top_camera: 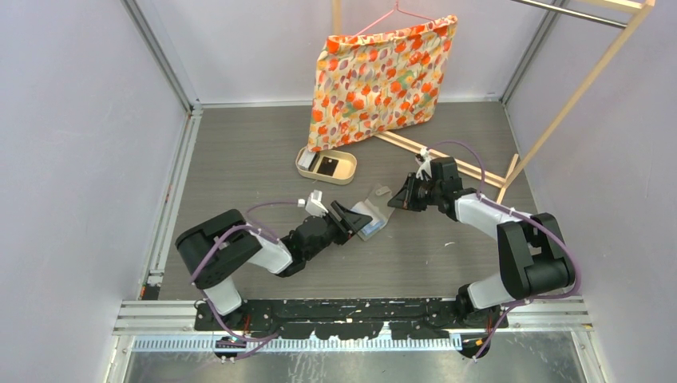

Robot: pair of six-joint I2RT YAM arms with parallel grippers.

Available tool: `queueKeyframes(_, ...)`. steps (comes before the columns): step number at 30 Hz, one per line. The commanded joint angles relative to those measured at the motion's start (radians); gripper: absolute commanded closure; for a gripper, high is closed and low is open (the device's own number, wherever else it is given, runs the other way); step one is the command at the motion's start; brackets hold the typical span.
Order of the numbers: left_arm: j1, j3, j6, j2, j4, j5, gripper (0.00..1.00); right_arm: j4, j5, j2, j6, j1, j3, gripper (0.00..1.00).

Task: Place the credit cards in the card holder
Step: Turn over the card slot in the card holder.

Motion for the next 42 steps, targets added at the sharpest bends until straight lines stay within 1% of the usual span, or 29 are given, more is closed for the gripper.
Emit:
queueKeyframes(1, -0.004, -0.007, 0.012, -0.080, -0.029, -0.064, 0.42, 0.020, -0.020, 0.009, -0.005, 0.002, 0.016, 0.99)
queueKeyframes(4, -0.004, 0.002, 0.019, -0.094, -0.065, -0.065, 0.42, 0.020, -0.021, 0.011, -0.008, 0.001, 0.018, 0.99)
queueKeyframes(7, -0.004, 0.017, 0.013, -0.076, -0.067, -0.069, 0.42, 0.020, -0.025, 0.014, -0.007, 0.002, 0.020, 0.99)
queueKeyframes(16, 0.003, 0.074, -0.020, 0.065, -0.016, -0.082, 0.42, 0.020, -0.033, 0.016, -0.006, 0.001, 0.019, 0.99)
queueKeyframes(23, 0.023, 0.097, -0.045, 0.092, -0.094, -0.084, 0.42, 0.020, -0.041, 0.022, -0.004, 0.001, 0.022, 0.99)
queueKeyframes(33, 0.069, 0.177, -0.005, 0.152, -0.064, -0.011, 0.44, 0.021, -0.081, 0.035, 0.006, 0.002, 0.021, 0.99)
queueKeyframes(37, 0.086, 0.206, 0.058, 0.162, -0.015, 0.030, 0.45, 0.015, -0.092, 0.049, 0.008, 0.001, 0.026, 0.96)
queueKeyframes(42, 0.105, 0.243, 0.073, 0.209, 0.046, 0.091, 0.45, 0.012, -0.106, 0.047, 0.007, 0.001, 0.031, 0.86)
